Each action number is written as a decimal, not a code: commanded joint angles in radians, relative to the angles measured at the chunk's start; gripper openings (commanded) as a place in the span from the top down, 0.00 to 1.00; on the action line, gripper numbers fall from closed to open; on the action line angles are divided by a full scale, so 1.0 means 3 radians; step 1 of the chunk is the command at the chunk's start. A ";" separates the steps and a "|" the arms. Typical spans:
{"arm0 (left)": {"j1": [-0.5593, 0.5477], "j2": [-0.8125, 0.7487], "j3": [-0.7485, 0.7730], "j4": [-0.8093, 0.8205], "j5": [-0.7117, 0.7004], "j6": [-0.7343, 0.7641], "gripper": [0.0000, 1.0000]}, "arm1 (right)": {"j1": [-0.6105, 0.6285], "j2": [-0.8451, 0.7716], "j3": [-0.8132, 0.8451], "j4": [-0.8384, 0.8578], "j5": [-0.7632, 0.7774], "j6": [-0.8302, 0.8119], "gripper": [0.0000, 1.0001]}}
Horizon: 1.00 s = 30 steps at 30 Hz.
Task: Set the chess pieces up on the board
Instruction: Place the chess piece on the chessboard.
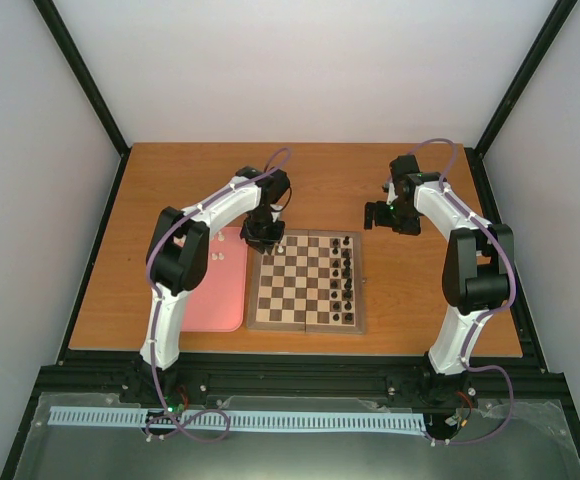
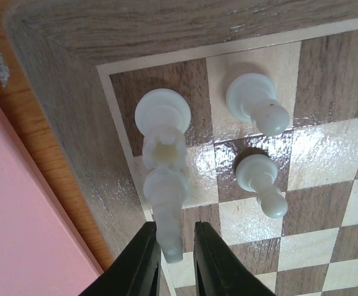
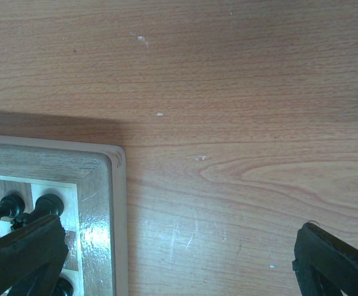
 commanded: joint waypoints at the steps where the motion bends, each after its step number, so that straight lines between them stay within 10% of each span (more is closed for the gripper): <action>1: -0.0017 0.0025 0.0108 -0.0042 0.0056 0.0059 0.83 | -0.0031 -0.0008 0.0018 0.0029 0.0025 -0.0051 0.00; 20: -0.0018 -0.0084 0.0022 -0.0109 0.0081 0.0105 0.82 | -0.0031 0.0014 0.0017 0.0034 -0.0019 -0.0041 0.00; 30: -0.0018 -0.0250 0.0048 -0.0163 -0.0010 0.0121 0.57 | -0.0031 0.0020 0.0031 0.0036 -0.0029 -0.0046 0.00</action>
